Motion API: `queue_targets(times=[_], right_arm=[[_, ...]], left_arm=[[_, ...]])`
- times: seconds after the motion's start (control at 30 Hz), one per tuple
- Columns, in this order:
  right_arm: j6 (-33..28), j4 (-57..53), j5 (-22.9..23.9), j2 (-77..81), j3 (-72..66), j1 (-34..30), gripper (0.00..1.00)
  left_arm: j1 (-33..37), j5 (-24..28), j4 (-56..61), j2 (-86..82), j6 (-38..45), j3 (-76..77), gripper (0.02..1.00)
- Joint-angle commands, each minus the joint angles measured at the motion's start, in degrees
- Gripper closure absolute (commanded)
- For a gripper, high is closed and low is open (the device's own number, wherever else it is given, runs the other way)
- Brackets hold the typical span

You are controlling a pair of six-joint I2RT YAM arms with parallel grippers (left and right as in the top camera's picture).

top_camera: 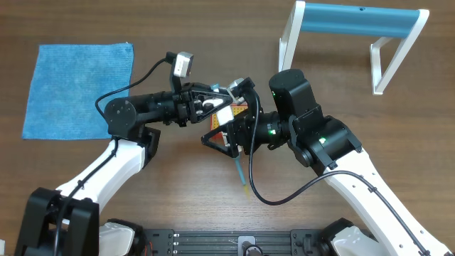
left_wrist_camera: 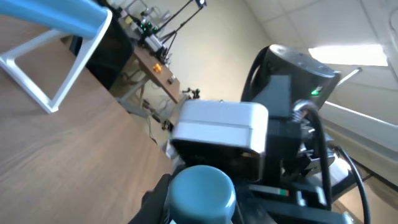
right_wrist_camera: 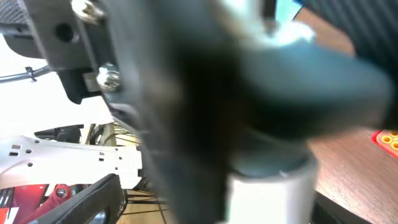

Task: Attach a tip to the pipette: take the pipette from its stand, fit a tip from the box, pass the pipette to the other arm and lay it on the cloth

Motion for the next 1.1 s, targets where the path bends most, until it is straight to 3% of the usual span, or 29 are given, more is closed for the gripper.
queue_targets(times=[0.03, 0.1, 0.2, 0.43, 0.57, 0.67, 0.77, 0.93, 0.97, 1.1], right_arm=[[0.4, -0.5, -0.3, -0.2, 0.7, -0.3, 0.202], [-0.9, -7.4, 3.1, -0.2, 0.7, -2.3, 0.2], [-0.9, -12.6, 4.2, -0.2, 0.7, -4.9, 0.202], [-0.9, -12.9, 4.2, -0.2, 0.7, -7.8, 0.2], [-0.9, -12.9, 4.3, -0.2, 0.7, -7.8, 0.2], [-0.9, -12.8, 4.3, -0.2, 0.7, -7.8, 0.2], [0.0, -12.3, 4.3, -0.2, 0.7, -7.8, 0.2], [0.0, -12.2, 4.3, -0.2, 0.7, -7.8, 0.2], [0.1, -12.2, 4.3, -0.2, 0.7, -7.8, 0.2], [0.2, -12.2, 4.5, -0.2, 0.7, -7.8, 0.198]], left_arm=[[0.8, 5.5, -15.2, 0.3, 10.0, 0.9, 0.989], [4.1, 7.3, -24.7, 0.3, 15.3, 0.9, 0.987], [11.0, 7.6, -25.7, 0.3, 16.5, 0.9, 0.989], [26.4, 0.2, -26.0, 0.3, 17.2, 0.9, 0.987], [30.8, -3.2, -29.1, 0.3, 17.3, 0.9, 0.987], [33.3, -11.1, -36.8, 0.3, 23.0, 1.2, 0.987], [34.2, -11.8, -41.2, 0.3, 27.7, 1.9, 0.987], [36.9, -17.9, -65.5, 0.3, 42.5, 3.2, 0.989], [38.5, -18.7, -77.4, 0.3, 50.0, 6.2, 0.989], [42.9, -33.4, -115.0, 0.3, 72.3, 22.0, 0.989]])
